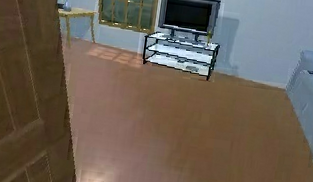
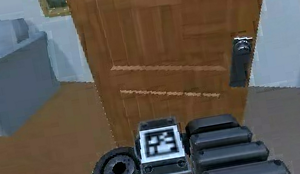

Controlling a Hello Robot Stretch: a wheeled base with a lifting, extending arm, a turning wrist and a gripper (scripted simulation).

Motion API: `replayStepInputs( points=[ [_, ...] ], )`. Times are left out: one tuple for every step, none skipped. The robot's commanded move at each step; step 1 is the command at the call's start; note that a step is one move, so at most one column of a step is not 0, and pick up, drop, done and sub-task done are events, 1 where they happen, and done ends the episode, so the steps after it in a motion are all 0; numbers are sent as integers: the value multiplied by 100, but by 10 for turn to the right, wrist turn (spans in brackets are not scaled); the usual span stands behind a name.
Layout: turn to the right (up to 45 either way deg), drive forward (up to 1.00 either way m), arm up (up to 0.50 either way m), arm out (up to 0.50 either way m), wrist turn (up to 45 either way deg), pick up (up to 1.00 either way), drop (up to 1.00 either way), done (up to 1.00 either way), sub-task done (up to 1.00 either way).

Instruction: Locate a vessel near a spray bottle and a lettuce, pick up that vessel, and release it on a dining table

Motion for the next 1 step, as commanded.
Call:
replayStepInputs(
  points=[
    [0, 100, 0, 0, 0, 0, 0, 0, 0]
  ],
)
